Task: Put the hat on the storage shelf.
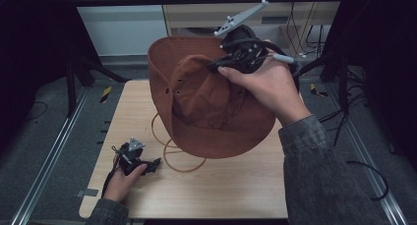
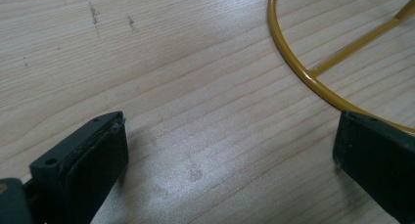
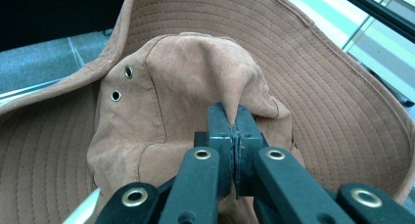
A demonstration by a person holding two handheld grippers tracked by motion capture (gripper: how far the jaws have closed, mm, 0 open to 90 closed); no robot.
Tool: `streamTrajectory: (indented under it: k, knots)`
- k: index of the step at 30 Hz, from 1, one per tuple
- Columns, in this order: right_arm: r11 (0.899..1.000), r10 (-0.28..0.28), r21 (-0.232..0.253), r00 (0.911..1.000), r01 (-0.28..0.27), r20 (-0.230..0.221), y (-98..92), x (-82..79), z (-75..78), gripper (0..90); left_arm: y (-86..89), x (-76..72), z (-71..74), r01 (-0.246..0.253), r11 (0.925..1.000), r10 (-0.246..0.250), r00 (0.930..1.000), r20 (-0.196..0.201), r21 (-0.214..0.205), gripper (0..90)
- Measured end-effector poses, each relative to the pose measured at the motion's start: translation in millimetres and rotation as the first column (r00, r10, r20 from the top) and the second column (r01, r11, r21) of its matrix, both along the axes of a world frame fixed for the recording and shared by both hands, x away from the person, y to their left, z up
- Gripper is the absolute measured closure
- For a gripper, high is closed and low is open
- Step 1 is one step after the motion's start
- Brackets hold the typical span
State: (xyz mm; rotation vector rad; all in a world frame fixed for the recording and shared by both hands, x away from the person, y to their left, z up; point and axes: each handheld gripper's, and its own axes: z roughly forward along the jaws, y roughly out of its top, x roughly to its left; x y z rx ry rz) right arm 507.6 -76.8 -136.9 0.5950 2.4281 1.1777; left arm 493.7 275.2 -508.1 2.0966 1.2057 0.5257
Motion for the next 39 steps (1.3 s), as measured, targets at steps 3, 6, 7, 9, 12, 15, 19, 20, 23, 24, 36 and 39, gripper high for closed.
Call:
streamTrajectory:
  k: [3, 6, 7, 9, 12, 15, 19, 20, 23, 24, 36, 39]
  knots:
    - [1.000, 0.013, 0.000, 0.9999, -0.013, -0.004, 12.4, 3.3, -0.7, 89.3, 0.0, 0.0, 0.0, 0.001, 1.0000, -0.001, 1.0000, -0.001, -0.001, 0.0]
    - [1.000, 0.020, -0.003, 0.9998, -0.020, -0.009, 20.8, 5.3, -1.6, 89.3, 0.0, 0.0, 0.0, 0.001, 1.0000, -0.001, 1.0000, -0.001, -0.001, 0.0]
    - [1.000, 0.020, -0.003, 0.9998, -0.020, -0.009, 20.8, 5.3, -1.6, 89.3, 0.0, 0.0, 0.0, 0.001, 1.0000, -0.001, 1.0000, -0.001, -0.001, 0.0]
    - [1.000, 0.027, -0.007, 0.9996, -0.027, -0.008, 25.6, 6.0, -2.1, 89.3, -0.1, 0.0, -0.1, 0.000, 1.0000, 0.000, 1.0000, 0.000, -0.001, 0.0]
    - [0.999, 0.035, -0.004, 0.9993, -0.035, -0.009, 30.8, 6.1, -2.3, 89.3, -0.1, 0.0, -0.1, 0.000, 1.0000, 0.000, 1.0000, 0.000, -0.001, 0.0]
    - [0.999, 0.043, 0.000, 0.9990, -0.043, -0.009, 35.7, 6.5, -2.3, 89.3, -0.1, 0.0, -0.1, 0.000, 1.0000, 0.000, 1.0000, 0.000, -0.001, 0.0]
    - [0.999, 0.053, -0.007, 0.9986, -0.053, -0.006, 45.0, 6.6, -1.4, 89.3, -0.1, 0.0, 0.0, 0.001, 1.0000, -0.001, 1.0000, -0.001, -0.001, 0.0]
    - [0.999, 0.053, -0.007, 0.9986, -0.053, -0.006, 45.0, 6.6, -1.4, 89.3, -0.1, 0.0, -0.1, 0.001, 1.0000, -0.001, 1.0000, -0.001, -0.001, 0.0]
    - [0.998, 0.059, -0.011, 0.9982, -0.059, -0.006, 50.0, 6.7, -1.3, 89.2, 0.0, 0.0, 0.1, 0.000, 1.0000, 0.000, 1.0000, -0.002, 0.000, 0.0]
    - [0.998, 0.061, -0.013, 0.9981, -0.061, -0.006, 51.7, 6.5, -1.7, 89.3, 0.0, 0.0, 0.1, 0.001, 1.0000, -0.001, 1.0000, -0.002, 0.001, 0.0]
    - [0.996, 0.083, -0.025, 0.9964, -0.084, -0.016, 67.5, 7.8, -10.8, 89.3, 0.0, 0.0, 0.1, 0.001, 1.0000, -0.001, 1.0000, -0.003, 0.000, 0.0]
    - [0.996, 0.088, -0.025, 0.9959, -0.089, -0.019, 70.8, 7.9, -13.0, 89.3, 0.0, 0.0, 0.1, 0.001, 1.0000, -0.001, 1.0000, -0.002, 0.000, 0.0]
